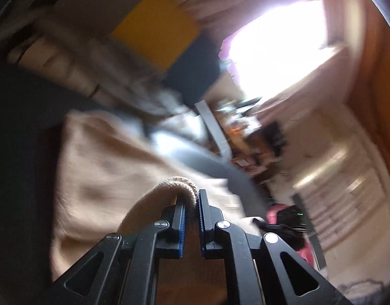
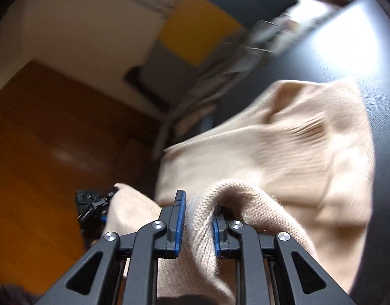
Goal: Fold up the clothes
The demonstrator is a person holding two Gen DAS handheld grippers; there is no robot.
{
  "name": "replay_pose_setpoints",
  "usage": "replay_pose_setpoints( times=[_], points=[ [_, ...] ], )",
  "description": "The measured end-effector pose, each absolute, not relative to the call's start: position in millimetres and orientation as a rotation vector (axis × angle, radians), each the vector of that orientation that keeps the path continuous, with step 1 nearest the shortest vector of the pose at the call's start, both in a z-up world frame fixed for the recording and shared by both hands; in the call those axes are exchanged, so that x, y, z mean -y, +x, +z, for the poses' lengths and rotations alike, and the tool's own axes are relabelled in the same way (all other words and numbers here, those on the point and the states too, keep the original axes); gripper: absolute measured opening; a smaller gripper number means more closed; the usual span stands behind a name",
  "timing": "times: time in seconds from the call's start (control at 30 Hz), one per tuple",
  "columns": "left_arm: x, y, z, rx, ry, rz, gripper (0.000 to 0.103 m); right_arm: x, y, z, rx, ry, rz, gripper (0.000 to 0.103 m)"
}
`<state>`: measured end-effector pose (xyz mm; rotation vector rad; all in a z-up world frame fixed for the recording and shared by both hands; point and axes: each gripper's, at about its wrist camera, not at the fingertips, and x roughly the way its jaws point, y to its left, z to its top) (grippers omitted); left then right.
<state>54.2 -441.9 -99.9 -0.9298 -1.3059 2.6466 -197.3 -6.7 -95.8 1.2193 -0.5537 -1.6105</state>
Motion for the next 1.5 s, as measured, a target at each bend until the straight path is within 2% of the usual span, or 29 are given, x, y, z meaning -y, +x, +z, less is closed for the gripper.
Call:
replay_pose_setpoints(
  times=[0.07,0.1,0.13,0.2,0.47,0.5,0.57,0.63,0.7,0.8,0.87,0.93,1.07,1.1,1.13,1.2,1.33,1.4,1.5],
  points=[
    [442,43,-137,1.310,-1.113,2.622,0.006,13,-216,-119,0.564,1.302,-1.634,0.020],
    [436,51,-143,1.322,-1.131,2.611,0.006,12,-218,-130,0.567,1.332,-1.637,0.008],
    [429,63,-145,1.339,-1.126,2.602,0.006,7,-214,-136,0.594,1.318,-1.621,0.004],
    [415,88,-148,1.371,-1.116,2.583,0.006,-4,-206,-146,0.640,1.292,-1.590,0.004],
    [361,180,-159,1.501,-1.086,2.506,0.006,-52,-133,-139,0.627,1.311,-1.519,0.005],
    [358,186,-158,1.523,-1.095,2.497,0.006,-56,-126,-137,0.644,1.316,-1.487,0.011],
    [353,193,-152,1.538,-1.088,2.490,0.006,-62,-111,-130,0.654,1.313,-1.432,0.029],
    [348,199,-144,1.550,-1.078,2.485,0.006,-62,-95,-117,0.609,1.292,-1.402,0.061],
    [348,200,-139,1.565,-1.056,2.462,0.006,-57,-82,-107,0.553,1.288,-1.380,0.068],
    [349,198,-132,1.598,-0.998,2.421,0.006,-40,-67,-102,0.427,1.320,-1.371,0.067],
    [352,196,-126,1.639,-0.915,2.384,0.006,-31,-63,-103,0.380,1.328,-1.384,0.061],
    [355,193,-121,1.676,-0.833,2.346,0.006,-31,-71,-102,0.418,1.309,-1.387,0.046],
    [381,181,-113,1.768,-0.664,2.305,0.007,-36,-102,-87,0.609,1.202,-1.353,0.046],
    [390,174,-119,1.819,-0.656,2.285,0.007,-37,-113,-85,0.665,1.188,-1.362,0.047],
    [399,167,-125,1.873,-0.653,2.261,0.007,-37,-130,-91,0.751,1.195,-1.367,0.059],
    [412,158,-139,1.971,-0.674,2.254,0.010,-36,-152,-104,0.807,1.237,-1.434,0.070],
    [430,151,-163,2.119,-0.686,2.189,0.012,-37,-167,-122,0.903,1.259,-1.443,0.067],
    [432,158,-154,2.048,-0.744,2.312,0.014,-39,-166,-115,0.871,1.241,-1.465,0.068],
    [434,171,-132,1.850,-0.883,2.561,0.017,-52,-168,-101,0.757,1.221,-1.527,0.072]
  ],
)
